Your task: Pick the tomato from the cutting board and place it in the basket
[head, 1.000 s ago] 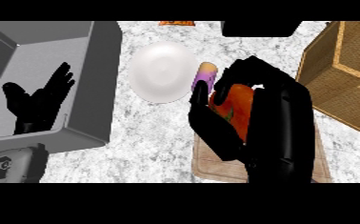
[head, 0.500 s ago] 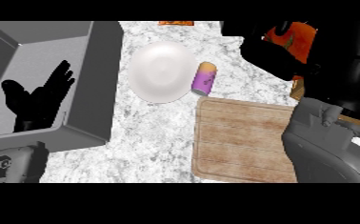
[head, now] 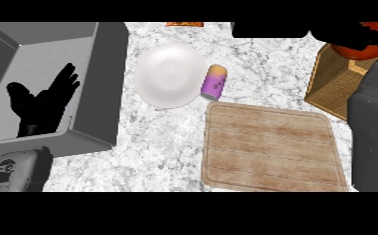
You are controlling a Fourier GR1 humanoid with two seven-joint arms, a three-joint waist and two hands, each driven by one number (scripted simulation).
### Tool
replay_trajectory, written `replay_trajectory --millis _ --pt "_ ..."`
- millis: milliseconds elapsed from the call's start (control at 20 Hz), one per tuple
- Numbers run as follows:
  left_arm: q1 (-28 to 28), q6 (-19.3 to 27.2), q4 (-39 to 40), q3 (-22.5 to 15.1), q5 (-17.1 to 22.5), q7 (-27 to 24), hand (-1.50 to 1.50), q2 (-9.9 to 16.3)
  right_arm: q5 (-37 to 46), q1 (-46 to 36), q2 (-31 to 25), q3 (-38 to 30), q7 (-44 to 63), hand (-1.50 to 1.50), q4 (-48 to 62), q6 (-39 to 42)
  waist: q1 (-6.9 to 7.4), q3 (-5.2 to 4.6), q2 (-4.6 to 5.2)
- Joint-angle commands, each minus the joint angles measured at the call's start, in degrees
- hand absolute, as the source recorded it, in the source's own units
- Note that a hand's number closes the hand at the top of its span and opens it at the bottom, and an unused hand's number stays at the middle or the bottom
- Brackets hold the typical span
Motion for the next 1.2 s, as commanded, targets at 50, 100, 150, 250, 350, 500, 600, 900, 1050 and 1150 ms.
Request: replay_trajectory --millis 50,100,150,250,350,500,600,900,1050,1150 --pt "3.8 -1.3 -3.8 0.2 0.6 0.1 0.0 0.3 -2.9 7.0 -4.3 -4.7 -8.8 1.5 4.0 -3.1 0.33 0.06 -0.05" --pt "1.7 -0.2 -4.1 -0.3 0.4 2.5 0.0 -0.6 -4.6 6.1 -5.0 -6.1 -9.0 1.5 3.2 -2.1 0.12 0.05 -0.08" --pt "-0.2 0.2 2.7 0.6 -1.2 -2.6 0.0 -0.4 -5.3 9.0 -5.0 -6.9 -10.5 1.5 2.5 -3.3 -0.23 0.03 0.01" --pt "-0.8 -0.1 -1.8 0.7 0.2 1.7 0.0 0.0 -6.8 5.8 -5.5 -8.8 -13.5 1.5 7.7 -6.3 0.18 0.04 -0.01" --pt "1.0 -1.2 -2.6 0.7 0.4 1.5 0.0 0.3 -9.2 9.4 -5.6 -10.4 -16.5 1.5 8.5 -7.4 0.2 0.05 -0.02" --pt "-3.1 0.4 -1.6 0.1 -0.3 5.0 0.0 -0.4 -10.8 10.4 -5.5 -11.4 -18.3 1.5 9.2 -9.1 0.04 0.04 -0.03" --pt "2.7 -0.4 -1.7 0.2 -0.7 -0.9 0.0 -1.4 -8.9 12.2 -4.0 -10.8 -23.5 1.5 15.1 -15.7 0.36 0.04 0.05" --pt "1.1 0.7 -2.5 -0.3 -1.4 1.2 0.0 -1.9 -10.0 11.5 -6.1 -15.8 -22.7 -1.5 21.2 -20.9 0.27 0.04 -0.01" --pt "-0.7 -1.9 -2.5 1.8 0.7 3.8 0.0 1.1 -13.8 7.4 -9.0 -17.3 -30.0 -1.5 30.5 -22.0 0.55 0.06 0.06" --pt "0.5 -1.5 -5.6 0.3 0.0 5.4 0.0 0.3 -14.9 10.3 -5.6 -15.8 -31.8 -1.5 27.9 -24.0 0.48 0.06 0.0"
